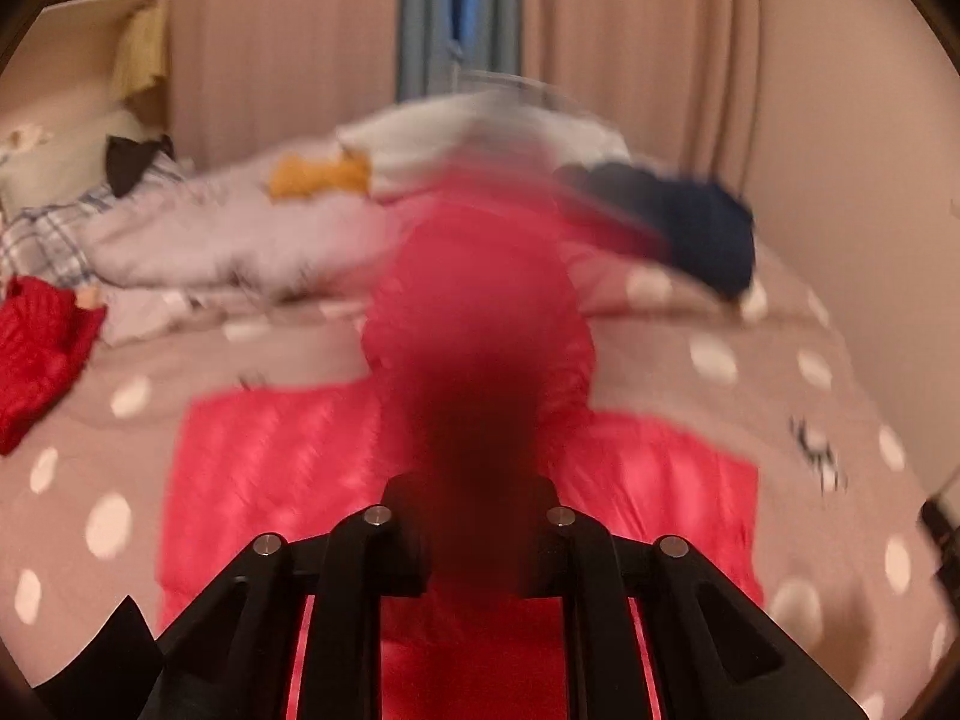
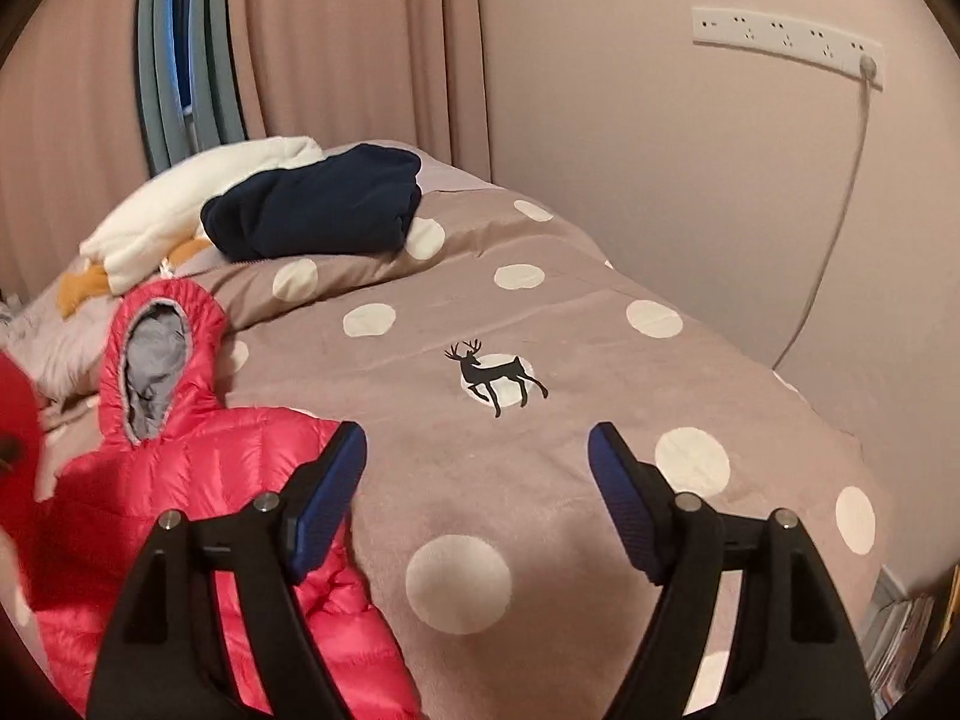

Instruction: Fold large clothes

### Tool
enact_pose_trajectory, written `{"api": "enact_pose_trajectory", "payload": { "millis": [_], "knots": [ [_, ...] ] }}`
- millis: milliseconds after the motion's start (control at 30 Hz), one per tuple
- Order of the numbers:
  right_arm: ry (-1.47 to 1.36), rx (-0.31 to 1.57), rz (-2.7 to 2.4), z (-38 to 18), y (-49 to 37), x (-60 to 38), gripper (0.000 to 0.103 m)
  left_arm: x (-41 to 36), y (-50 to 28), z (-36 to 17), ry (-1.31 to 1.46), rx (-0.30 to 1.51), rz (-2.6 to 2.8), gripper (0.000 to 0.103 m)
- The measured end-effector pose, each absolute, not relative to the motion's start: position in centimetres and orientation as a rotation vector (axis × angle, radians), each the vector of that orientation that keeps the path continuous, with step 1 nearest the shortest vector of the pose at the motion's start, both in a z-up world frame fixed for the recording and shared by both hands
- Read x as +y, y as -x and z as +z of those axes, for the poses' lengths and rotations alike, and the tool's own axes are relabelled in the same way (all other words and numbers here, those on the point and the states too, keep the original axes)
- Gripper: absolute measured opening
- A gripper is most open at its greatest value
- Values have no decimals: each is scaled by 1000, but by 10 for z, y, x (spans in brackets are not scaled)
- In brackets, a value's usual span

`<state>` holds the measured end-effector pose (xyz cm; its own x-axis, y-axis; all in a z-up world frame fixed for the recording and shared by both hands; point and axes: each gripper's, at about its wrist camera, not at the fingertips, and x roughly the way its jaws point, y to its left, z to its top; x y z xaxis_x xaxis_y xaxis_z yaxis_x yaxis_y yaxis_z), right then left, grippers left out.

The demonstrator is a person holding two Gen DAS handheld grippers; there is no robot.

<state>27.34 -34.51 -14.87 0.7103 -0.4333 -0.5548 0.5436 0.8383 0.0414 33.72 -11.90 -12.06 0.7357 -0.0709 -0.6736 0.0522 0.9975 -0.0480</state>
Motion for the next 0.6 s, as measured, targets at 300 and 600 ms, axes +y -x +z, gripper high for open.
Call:
{"api": "enact_pose_trajectory", "payload": {
  "millis": [300,600],
  "knots": [
    [-220,535,-563,-139,-264,-350,89,-114,-298,-105,39,682,-138,70],
    [-277,599,-345,-159,-318,-292,92,-14,-280,-56,307,570,-94,81]
  ]
}}
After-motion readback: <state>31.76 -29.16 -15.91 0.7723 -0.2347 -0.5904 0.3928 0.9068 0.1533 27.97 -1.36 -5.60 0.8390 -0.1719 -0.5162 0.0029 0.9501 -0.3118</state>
